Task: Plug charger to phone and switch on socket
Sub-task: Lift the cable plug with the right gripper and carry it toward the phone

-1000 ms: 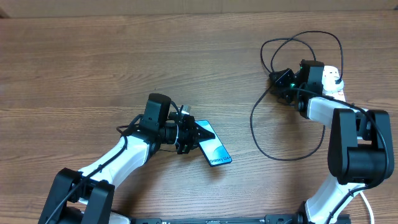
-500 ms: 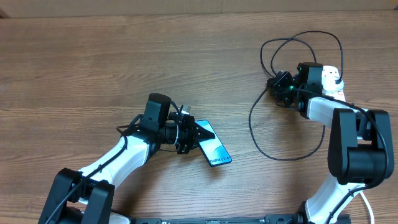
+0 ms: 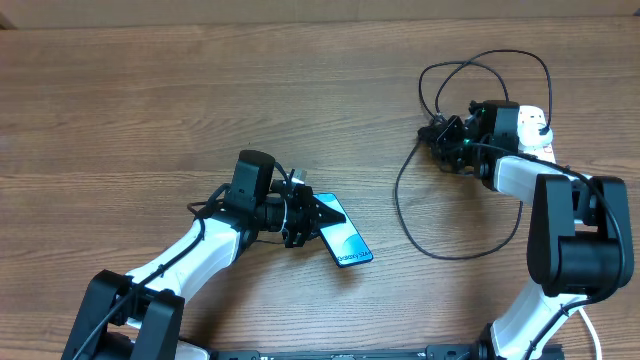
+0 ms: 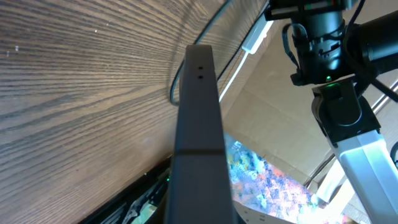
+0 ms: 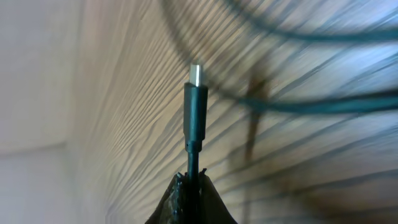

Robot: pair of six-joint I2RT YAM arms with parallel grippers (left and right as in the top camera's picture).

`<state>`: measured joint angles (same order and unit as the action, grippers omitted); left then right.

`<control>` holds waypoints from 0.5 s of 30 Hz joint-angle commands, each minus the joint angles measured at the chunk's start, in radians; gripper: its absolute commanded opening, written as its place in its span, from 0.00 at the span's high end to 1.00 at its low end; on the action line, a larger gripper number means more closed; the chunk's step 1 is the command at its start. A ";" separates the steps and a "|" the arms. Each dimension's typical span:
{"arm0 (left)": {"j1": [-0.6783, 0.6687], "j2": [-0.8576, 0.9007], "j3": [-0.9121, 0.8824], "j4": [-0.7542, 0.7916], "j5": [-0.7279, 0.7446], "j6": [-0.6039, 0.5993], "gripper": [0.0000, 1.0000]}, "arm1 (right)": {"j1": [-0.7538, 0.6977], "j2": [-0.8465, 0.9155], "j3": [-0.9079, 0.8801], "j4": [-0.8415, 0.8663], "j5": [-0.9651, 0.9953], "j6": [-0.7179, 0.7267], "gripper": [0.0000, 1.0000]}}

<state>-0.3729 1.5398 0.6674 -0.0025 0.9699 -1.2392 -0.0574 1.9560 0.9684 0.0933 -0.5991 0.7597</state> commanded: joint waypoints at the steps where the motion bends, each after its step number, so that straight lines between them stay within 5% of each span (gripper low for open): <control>1: 0.000 -0.007 0.018 0.013 0.076 -0.008 0.96 | 0.001 -0.043 0.002 -0.026 -0.271 -0.061 0.96; 7: 0.002 -0.007 0.018 0.182 0.239 0.055 0.96 | 0.001 -0.154 0.002 -0.330 -0.440 -0.221 0.96; 15: 0.039 -0.007 0.018 0.563 0.355 0.047 0.96 | 0.001 -0.364 0.002 -0.932 -0.449 -0.728 0.96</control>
<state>-0.3565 1.5398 0.6708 0.5182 1.2377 -1.1999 -0.0574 1.6695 0.9676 -0.7574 -1.0046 0.3027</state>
